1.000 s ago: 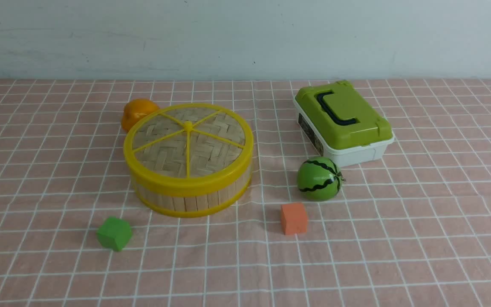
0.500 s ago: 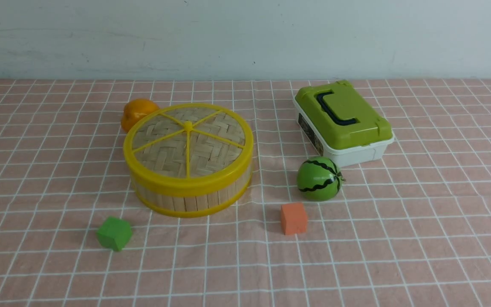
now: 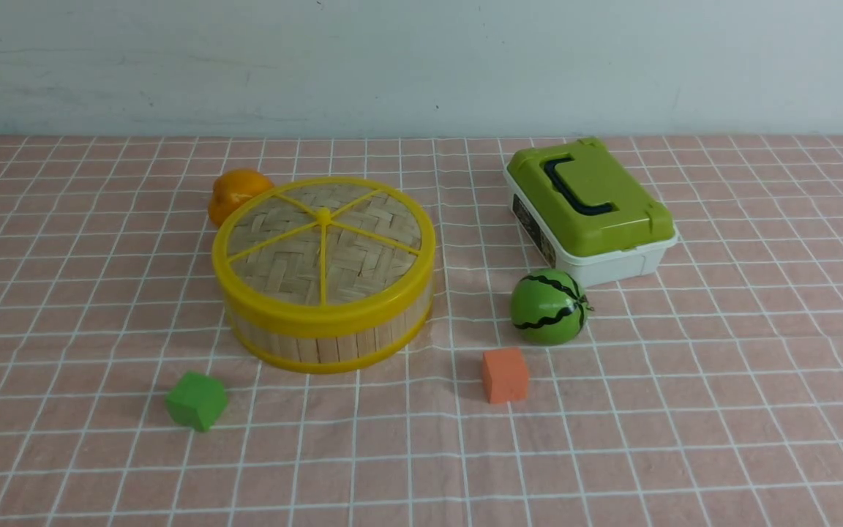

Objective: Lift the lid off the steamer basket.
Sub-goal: Use the left arm to lift the lid of the steamer

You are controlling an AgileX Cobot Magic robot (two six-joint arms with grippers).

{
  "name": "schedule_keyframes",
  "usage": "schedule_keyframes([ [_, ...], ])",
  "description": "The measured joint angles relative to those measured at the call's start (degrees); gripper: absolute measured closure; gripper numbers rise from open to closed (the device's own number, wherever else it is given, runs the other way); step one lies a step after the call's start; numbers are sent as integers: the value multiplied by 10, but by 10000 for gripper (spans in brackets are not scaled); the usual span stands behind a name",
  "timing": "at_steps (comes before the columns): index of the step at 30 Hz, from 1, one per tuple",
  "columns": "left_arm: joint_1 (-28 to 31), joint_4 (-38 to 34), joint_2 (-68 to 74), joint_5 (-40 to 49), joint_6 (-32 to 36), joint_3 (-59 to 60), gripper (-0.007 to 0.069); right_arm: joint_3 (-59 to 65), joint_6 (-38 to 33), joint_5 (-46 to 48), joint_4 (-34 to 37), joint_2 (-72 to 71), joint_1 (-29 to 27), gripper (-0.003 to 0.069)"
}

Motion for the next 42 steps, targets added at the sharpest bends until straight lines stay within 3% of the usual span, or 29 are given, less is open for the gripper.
schedule_keyframes([
  [11, 0, -1, 0, -4, 0, 0, 606, 0, 0, 0, 0, 0, 0, 419],
  [18, 0, -2, 0, -52, 0, 0, 603, 0, 0, 0, 0, 0, 0, 419],
  [25, 0, -2, 0, -268, 0, 0, 594, 0, 0, 0, 0, 0, 0, 419],
  [29, 0, -2, 0, -347, 0, 0, 592, 0, 0, 0, 0, 0, 0, 419],
  [36, 0, -2, 0, -542, -111, 0, 585, 0, 0, 0, 0, 0, 0, 419],
  [39, 0, -2, 0, -533, -123, -30, 585, 0, 0, 0, 0, 0, 0, 419],
  [42, 0, -6, 7, -470, -91, -120, 585, 0, 0, 0, 0, 0, 0, 419],
])
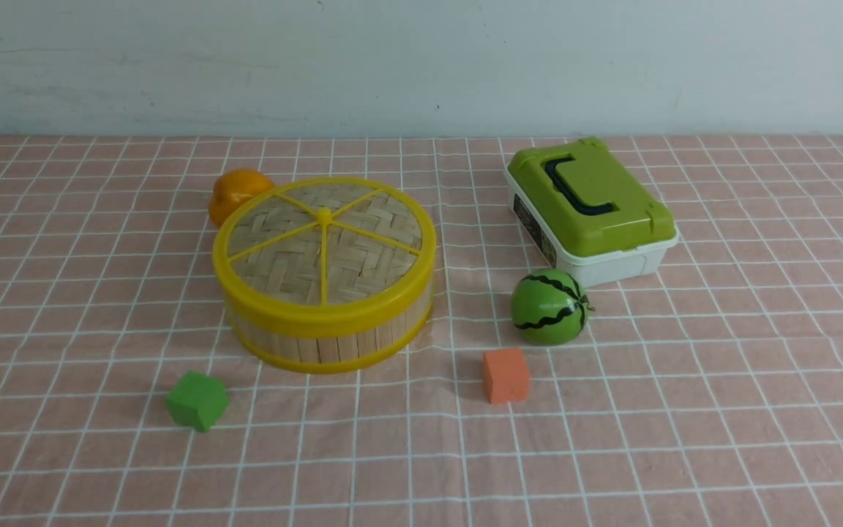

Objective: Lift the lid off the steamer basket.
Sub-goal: Use the left arm to lift the lid of the steamer

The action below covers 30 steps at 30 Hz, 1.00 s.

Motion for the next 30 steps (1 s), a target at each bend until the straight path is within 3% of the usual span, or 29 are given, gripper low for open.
schedule_keyframes([
  [6, 0, -61, 156, 150, 95, -197, 585, 0, 0, 0, 0, 0, 0, 419],
  [10, 0, -85, 300, 228, 117, -289, 585, 0, 0, 0, 0, 0, 0, 419],
  [14, 0, -95, 413, 358, 119, -363, 585, 0, 0, 0, 0, 0, 0, 419],
  [17, 0, -128, 529, 520, 123, -456, 585, 0, 0, 0, 0, 0, 0, 419],
  [21, 0, -179, 646, 635, 161, -561, 593, 0, 0, 0, 0, 0, 0, 419],
  [30, 0, -214, 830, 748, 236, -775, 637, 0, 0, 0, 0, 0, 0, 419],
])
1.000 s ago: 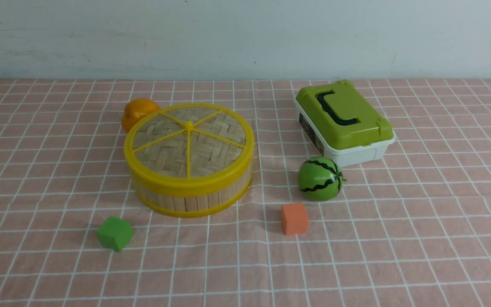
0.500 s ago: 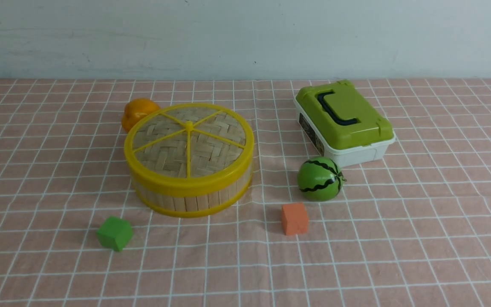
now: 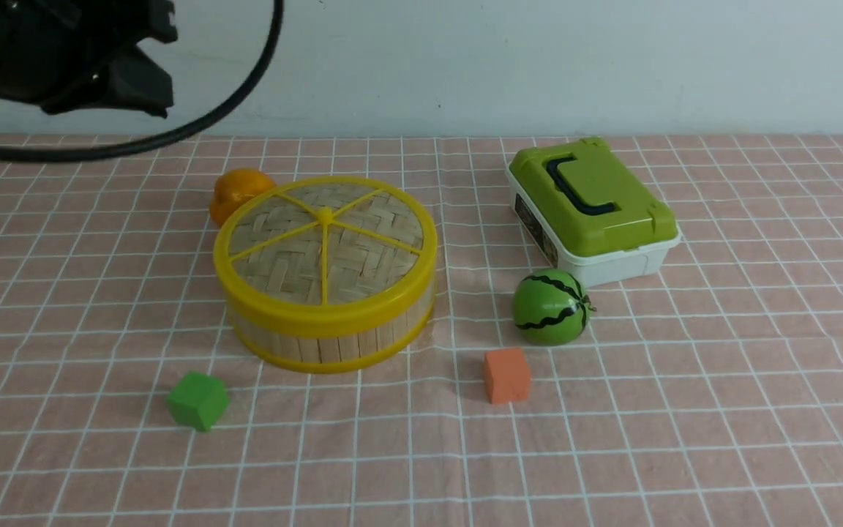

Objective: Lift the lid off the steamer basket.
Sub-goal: Use the left arm to lift the lid of the steamer

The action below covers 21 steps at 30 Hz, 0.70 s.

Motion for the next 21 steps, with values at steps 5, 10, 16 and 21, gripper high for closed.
schedule_keyframes([
  [5, -10, 8, 105, 67, 5, -106, 637, 0, 0, 0, 0, 0, 0, 419],
  [10, -50, 46, 193, 103, -4, -199, 637, 0, 0, 0, 0, 0, 0, 419],
  [16, -107, 138, 285, 127, -10, -295, 602, 0, 0, 0, 0, 0, 0, 419],
  [21, -138, 190, 356, 147, -10, -352, 426, 0, 0, 0, 0, 0, 0, 419],
])
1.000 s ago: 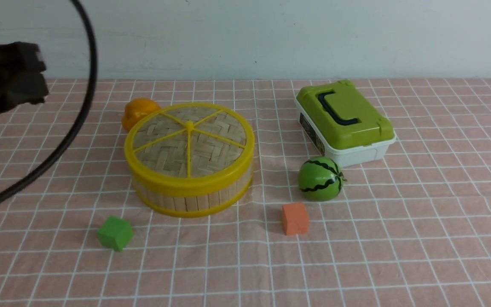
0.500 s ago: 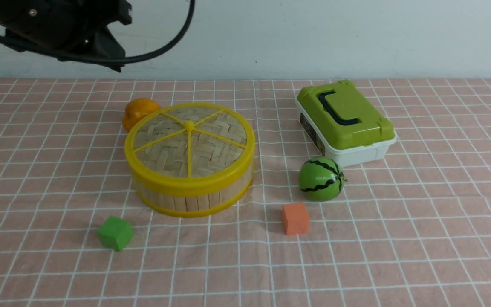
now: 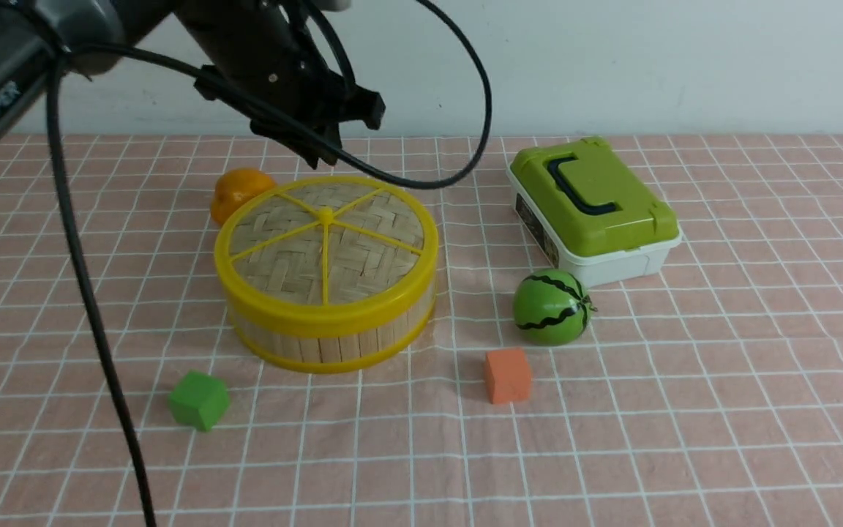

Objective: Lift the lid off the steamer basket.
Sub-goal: Use the left arm to lift the lid of the steamer

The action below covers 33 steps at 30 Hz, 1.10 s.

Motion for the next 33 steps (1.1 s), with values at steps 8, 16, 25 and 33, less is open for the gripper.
schedule_keyframes([
  [8, -4, 28, 56, -2, -21, -5, 236, 0, 0, 0, 0, 0, 0, 419],
  [16, -4, 58, 83, -41, -97, -6, 258, 0, 0, 0, 0, 0, 0, 419],
  [25, -4, 58, 94, -44, -128, -6, 337, 0, 0, 0, 0, 0, 0, 419],
  [33, -4, 66, 94, -42, -155, -6, 524, 0, 0, 0, 0, 0, 0, 419],
])
